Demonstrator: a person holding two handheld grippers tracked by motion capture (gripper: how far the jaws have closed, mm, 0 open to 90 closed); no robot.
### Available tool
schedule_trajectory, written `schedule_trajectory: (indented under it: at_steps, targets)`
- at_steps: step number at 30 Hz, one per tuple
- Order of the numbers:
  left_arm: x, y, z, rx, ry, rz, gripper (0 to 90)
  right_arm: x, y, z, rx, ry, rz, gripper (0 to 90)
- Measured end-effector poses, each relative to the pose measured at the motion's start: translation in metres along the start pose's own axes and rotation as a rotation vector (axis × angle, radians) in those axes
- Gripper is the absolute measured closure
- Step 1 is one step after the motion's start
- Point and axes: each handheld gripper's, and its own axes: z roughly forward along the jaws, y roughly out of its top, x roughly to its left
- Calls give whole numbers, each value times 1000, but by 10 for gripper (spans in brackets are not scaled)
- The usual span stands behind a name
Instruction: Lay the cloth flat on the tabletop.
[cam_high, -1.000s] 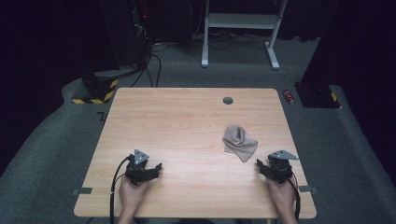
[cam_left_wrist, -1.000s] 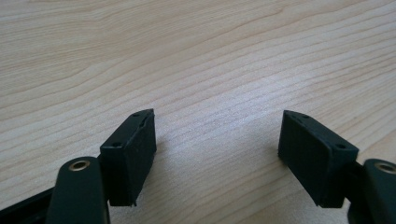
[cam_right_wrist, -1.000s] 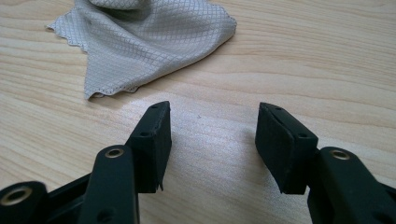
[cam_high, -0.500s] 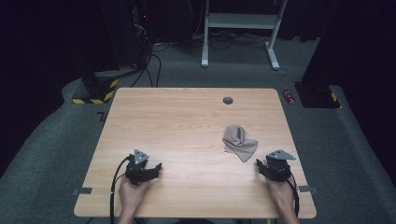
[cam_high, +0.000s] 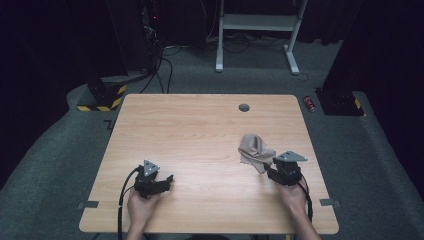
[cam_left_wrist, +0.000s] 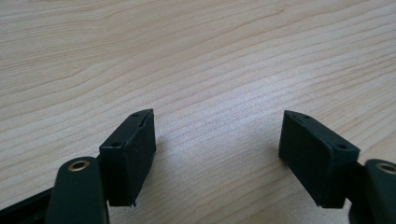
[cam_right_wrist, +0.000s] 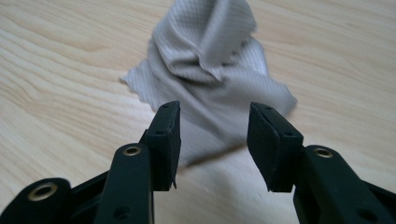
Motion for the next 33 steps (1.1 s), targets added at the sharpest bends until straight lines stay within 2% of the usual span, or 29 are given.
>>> schedule_trajectory:
  at_steps: [4,8,9,17,27,33]
  targets:
    - [0,0,0,-2,0,-2,276,3,8,8,6,11,0,517]
    - [0,0,0,0,0,-1,275,5,16,16,-9,23,18,462]
    - [0,0,0,-2,0,-3,275,7,20,19,-8,32,26,425]
    - [0,0,0,0,0,-1,274,8,32,37,30,41,25,352]
    - [0,0,0,-1,-1,-3,273,11,32,56,70,55,20,338]
    - [0,0,0,-1,-1,-2,272,15,31,63,93,39,-1,417]
